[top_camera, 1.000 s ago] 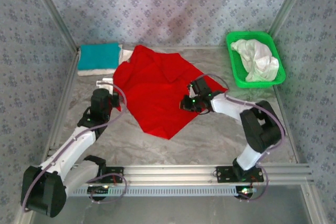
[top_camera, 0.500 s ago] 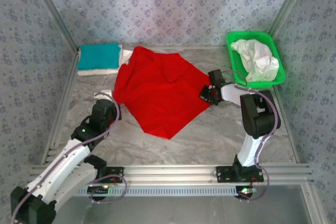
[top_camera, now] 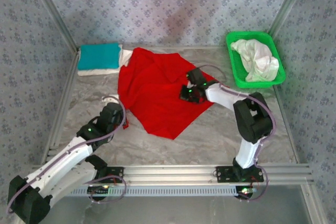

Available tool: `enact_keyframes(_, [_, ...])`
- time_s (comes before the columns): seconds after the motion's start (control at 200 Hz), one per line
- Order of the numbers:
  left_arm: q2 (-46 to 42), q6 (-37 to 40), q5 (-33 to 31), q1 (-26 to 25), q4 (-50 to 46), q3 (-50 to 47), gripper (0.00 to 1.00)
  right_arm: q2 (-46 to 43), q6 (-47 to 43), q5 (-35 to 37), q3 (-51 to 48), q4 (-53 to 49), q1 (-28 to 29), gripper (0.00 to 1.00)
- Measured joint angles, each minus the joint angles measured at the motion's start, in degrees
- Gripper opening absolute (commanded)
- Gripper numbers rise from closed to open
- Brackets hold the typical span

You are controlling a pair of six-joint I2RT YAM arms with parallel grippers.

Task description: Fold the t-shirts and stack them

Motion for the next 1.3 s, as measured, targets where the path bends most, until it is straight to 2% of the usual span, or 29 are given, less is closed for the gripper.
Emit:
enact_keyframes(0.145, [-0.04,-1.33,-1.07,3.58,-2.47,0.9,0.0,3.28,1.84,-2.1,3.39,0.35,6.6,0.0])
enact_keyframes(0.325, [-1.38,-1.92,-0.98,10.23,-3.06,1.75,0.0,4.59,3.91,-3.02,0.22,1.81,9.62,0.0])
enact_keyframes(0.505, [2.47,-1.9,2.6,17.49,-3.08,1.9,0.0,2.71,6.93,-4.83,-8.46,7.13,6.69,0.0])
enact_keyframes(0.67, [4.61,-1.68,6.75,17.73,-4.57,2.69,0.0,-3.15,8.33,-5.05,-16.79,10.47,1.2,0.0])
enact_keyframes(0.759, [4.61,-1.42,7.91,14.78,-5.73,3.91,0.0,-7.5,8.31,-5.11,-21.79,10.62,-3.61,0.0])
enact_keyframes(0.929, [7.34,-2.6,8.52,2.64,-10.03,8.48,0.0,-15.91,5.86,-3.41,-27.76,4.5,-13.33,0.0])
enact_keyframes(1.154, [18.14,-8.9,8.61,-8.63,-17.38,10.43,0.0,-23.1,1.31,-1.42,-29.07,-5.14,-18.34,0.0])
enact_keyframes(1.244, [21.0,-9.84,7.8,-13.05,-22.58,12.44,0.32,-24.37,0.13,-1.27,-29.07,-7.26,-19.41,0.0])
enact_keyframes(1.299, [21.46,-10.12,7.41,-14.91,-25.86,15.28,0.42,-25.09,-0.39,-1.22,-29.07,-8.37,-20.06,0.0])
